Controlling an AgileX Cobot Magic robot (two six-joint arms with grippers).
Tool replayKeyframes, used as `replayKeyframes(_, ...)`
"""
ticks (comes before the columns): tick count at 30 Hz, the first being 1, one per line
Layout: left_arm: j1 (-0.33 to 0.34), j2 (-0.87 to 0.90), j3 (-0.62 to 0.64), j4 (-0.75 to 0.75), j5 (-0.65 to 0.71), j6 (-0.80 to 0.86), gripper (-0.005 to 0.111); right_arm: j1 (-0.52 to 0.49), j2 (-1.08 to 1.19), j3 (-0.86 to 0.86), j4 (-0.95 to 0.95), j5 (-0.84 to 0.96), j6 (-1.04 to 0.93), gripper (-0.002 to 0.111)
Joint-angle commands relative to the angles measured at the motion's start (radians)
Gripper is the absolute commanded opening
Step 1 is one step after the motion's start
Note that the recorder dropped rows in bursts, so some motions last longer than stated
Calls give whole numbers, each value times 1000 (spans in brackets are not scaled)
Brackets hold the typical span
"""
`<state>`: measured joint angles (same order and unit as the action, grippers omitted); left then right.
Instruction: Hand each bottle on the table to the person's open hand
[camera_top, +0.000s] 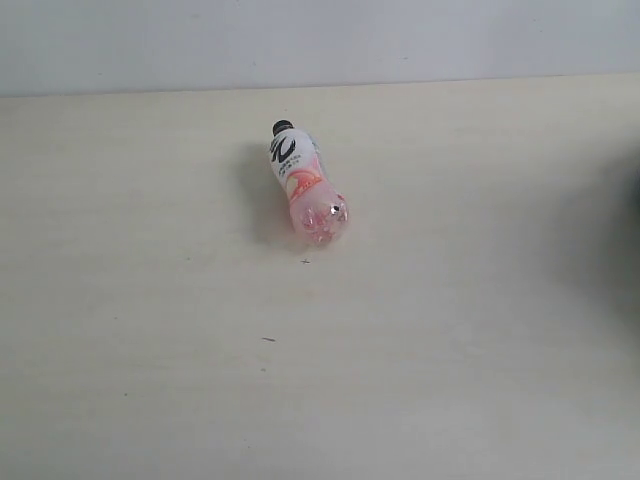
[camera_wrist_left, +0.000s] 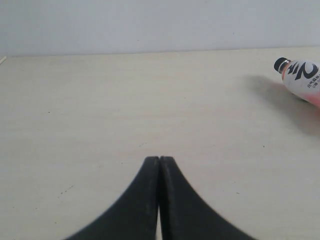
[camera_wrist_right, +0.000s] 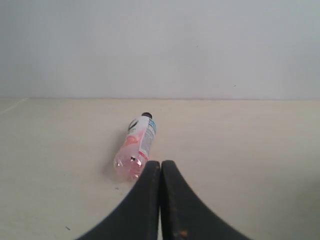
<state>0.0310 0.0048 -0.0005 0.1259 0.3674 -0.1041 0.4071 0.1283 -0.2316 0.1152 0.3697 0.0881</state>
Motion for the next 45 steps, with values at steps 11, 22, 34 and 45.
replayKeyframes(11,-4,-5,1,0,-4,-4,3,0,-1,43,-14,4,-35,0)
replayKeyframes(22,-4,-5,1,94,-4,-4,3,0,-1,43,-14,4,-35,0)
replayKeyframes(34,-4,-5,1,314,-46,-4,3,0,-1,43,-14,4,-35,0)
replayKeyframes(45,-4,-5,1,300,-379,-97,3,0,-1,43,-14,4,-35,0)
